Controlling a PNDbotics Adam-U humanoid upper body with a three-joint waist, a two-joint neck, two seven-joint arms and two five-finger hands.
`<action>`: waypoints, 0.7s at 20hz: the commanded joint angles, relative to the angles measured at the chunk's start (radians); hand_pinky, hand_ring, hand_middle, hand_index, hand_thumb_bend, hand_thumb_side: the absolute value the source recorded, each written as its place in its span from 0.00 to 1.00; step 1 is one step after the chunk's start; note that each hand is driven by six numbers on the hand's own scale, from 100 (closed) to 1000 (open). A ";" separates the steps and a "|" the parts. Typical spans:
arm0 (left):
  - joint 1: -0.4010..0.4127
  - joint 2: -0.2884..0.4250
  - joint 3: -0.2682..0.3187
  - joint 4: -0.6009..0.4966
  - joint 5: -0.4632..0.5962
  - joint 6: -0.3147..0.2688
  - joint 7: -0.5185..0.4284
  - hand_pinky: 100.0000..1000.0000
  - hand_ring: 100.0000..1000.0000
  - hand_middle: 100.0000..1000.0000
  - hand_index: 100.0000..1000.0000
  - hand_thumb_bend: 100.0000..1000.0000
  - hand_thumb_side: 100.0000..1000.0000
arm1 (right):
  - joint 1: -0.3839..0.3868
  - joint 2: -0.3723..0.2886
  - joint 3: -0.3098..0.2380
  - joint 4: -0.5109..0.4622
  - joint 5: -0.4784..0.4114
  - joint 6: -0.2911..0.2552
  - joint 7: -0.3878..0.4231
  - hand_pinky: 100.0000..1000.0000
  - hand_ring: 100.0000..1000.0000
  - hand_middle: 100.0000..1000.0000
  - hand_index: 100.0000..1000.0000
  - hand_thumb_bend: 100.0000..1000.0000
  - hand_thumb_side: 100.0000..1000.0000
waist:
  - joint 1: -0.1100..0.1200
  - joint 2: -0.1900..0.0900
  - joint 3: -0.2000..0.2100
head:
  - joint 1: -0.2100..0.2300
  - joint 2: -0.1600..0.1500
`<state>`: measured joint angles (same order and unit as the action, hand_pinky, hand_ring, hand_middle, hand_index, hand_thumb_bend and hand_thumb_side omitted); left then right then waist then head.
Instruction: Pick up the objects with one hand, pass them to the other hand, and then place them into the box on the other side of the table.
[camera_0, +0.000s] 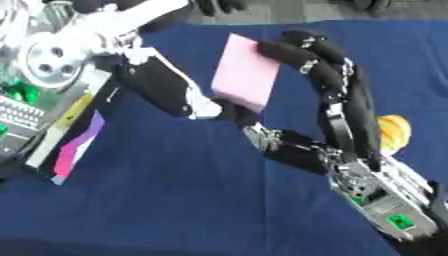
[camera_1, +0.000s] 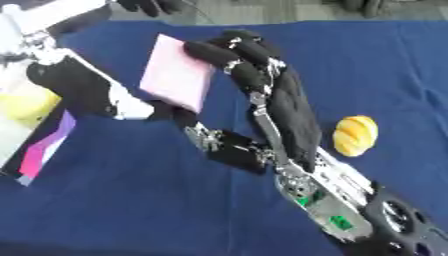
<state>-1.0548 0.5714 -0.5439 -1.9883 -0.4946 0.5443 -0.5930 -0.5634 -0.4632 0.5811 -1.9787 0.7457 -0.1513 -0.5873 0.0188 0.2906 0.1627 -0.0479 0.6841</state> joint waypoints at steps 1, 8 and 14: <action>-0.017 0.009 0.001 -0.004 0.016 0.005 -0.026 0.83 0.78 0.76 0.85 0.57 0.19 | -0.015 -0.002 -0.002 -0.021 0.012 -0.008 -0.007 0.76 0.55 0.46 0.60 0.00 0.00 | 0.002 -0.015 0.000 | 0.011 0.002; -0.017 0.006 0.001 0.011 0.029 0.000 -0.048 0.82 0.77 0.74 0.84 0.52 0.17 | -0.015 -0.005 0.000 -0.021 0.021 -0.016 -0.022 0.76 0.55 0.46 0.60 0.00 0.00 | 0.002 -0.016 0.000 | 0.020 -0.006; -0.015 0.001 -0.006 0.036 0.047 0.011 -0.021 0.79 0.73 0.68 0.79 0.43 0.16 | -0.017 -0.009 0.001 -0.021 0.027 -0.030 -0.030 0.76 0.55 0.46 0.60 0.00 0.00 | 0.003 -0.016 0.000 | 0.020 -0.007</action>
<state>-1.0549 0.5662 -0.5566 -1.9572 -0.4471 0.5432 -0.6160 -0.5639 -0.4633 0.5802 -1.9782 0.7661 -0.1729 -0.6128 0.0204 0.2907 0.1626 -0.0314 0.6835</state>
